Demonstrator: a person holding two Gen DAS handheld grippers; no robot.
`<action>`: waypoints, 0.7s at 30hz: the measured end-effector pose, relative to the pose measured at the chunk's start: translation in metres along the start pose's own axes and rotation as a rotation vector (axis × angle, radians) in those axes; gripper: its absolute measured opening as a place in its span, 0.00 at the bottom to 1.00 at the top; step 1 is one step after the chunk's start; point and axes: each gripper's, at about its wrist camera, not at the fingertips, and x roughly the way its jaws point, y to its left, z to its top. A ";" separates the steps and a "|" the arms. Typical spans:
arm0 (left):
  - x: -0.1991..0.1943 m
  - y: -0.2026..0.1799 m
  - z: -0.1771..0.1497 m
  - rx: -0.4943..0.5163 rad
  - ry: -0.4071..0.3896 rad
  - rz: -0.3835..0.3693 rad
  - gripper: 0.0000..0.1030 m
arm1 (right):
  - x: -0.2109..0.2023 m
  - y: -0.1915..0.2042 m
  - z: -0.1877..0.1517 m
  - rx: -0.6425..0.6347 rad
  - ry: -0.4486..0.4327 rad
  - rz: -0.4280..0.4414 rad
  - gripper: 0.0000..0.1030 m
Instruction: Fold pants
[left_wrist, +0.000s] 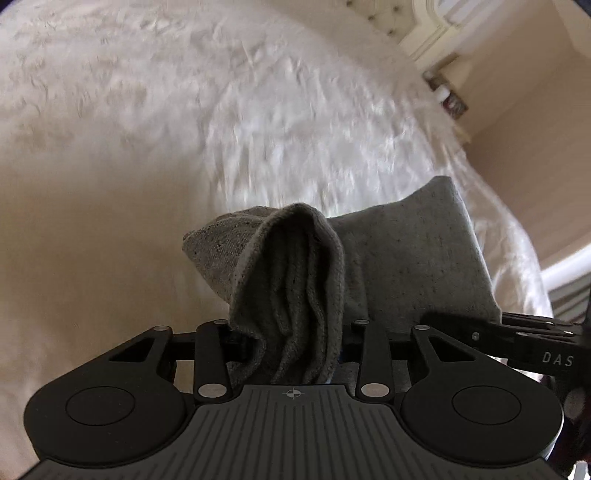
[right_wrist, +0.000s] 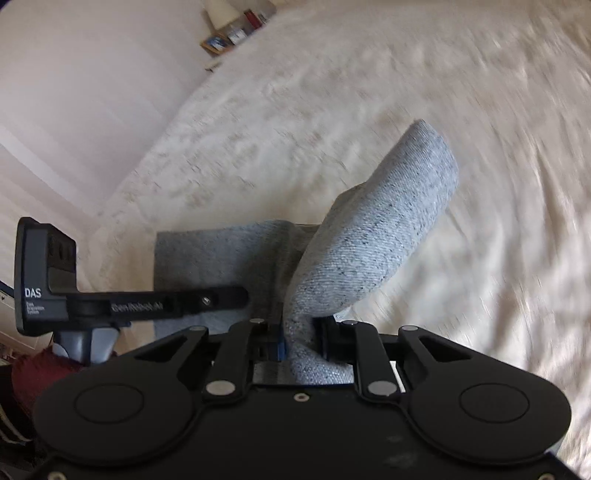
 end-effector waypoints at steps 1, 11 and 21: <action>-0.005 0.004 0.008 -0.002 -0.012 0.000 0.35 | 0.002 0.007 0.010 -0.006 -0.007 0.003 0.18; -0.060 0.086 0.105 -0.042 -0.132 0.093 0.39 | 0.071 0.081 0.128 -0.061 -0.070 0.135 0.18; -0.022 0.172 0.109 -0.104 -0.101 0.501 0.45 | 0.160 0.035 0.153 0.014 -0.019 -0.289 0.30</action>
